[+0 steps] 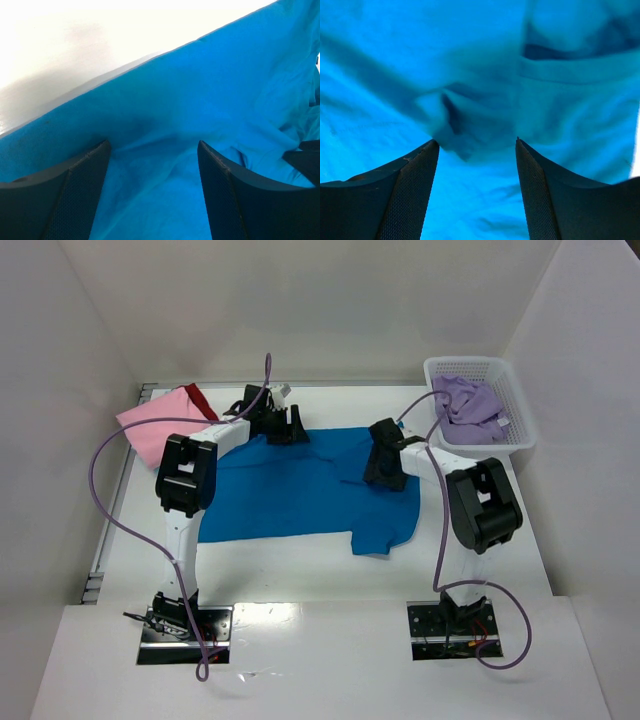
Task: Fold and stack the t-shirts
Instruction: Fold the flattened tshirt in 1/3 of the way
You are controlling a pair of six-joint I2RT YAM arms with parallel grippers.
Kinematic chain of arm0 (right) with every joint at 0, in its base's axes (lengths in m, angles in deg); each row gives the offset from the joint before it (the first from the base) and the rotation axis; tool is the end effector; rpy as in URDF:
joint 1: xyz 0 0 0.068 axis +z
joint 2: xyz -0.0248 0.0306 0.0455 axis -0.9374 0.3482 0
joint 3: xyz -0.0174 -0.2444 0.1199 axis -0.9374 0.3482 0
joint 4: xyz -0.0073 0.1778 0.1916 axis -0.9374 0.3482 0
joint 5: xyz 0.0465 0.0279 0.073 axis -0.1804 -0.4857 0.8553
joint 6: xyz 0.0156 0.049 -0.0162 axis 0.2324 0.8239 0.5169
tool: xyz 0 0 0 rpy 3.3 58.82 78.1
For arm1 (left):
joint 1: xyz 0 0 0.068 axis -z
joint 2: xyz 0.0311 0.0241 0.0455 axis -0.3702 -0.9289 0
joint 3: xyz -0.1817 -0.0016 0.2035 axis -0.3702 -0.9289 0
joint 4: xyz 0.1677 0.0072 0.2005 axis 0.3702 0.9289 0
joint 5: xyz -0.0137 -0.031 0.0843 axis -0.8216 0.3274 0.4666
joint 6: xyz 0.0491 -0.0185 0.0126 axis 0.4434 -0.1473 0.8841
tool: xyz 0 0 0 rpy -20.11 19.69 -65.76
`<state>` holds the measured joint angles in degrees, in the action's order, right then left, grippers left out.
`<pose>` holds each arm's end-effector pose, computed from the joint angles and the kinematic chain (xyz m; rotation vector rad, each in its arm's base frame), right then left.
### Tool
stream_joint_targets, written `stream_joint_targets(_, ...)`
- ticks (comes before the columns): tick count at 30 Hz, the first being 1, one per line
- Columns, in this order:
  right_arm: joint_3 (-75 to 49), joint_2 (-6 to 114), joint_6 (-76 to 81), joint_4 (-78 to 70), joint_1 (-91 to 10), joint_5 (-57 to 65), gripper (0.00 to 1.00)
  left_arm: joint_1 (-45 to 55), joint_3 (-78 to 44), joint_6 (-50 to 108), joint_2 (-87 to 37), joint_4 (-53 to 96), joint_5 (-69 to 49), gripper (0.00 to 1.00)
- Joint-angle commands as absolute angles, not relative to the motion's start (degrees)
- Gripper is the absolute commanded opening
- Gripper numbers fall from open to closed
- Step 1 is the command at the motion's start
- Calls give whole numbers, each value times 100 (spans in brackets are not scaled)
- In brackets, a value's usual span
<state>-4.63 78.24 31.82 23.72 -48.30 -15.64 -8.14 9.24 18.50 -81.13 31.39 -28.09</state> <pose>0.3415 0.1255 0.1652 0.4047 2.6500 0.0323 0.4949 -0.1359 0.1582 0.0702 2.3426 -0.8497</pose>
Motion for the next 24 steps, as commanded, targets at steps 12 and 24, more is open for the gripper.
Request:
stream_joint_targets(12,-89,7011,3437,1797,-5099,-1582,62,-881,977,2086,-8406,3316,-2714,79)
stream_joint_targets(24,-97,7556,3490,1657,-5099,-1468,42,-934,1109,2138,-8520,3509,-2714,79)
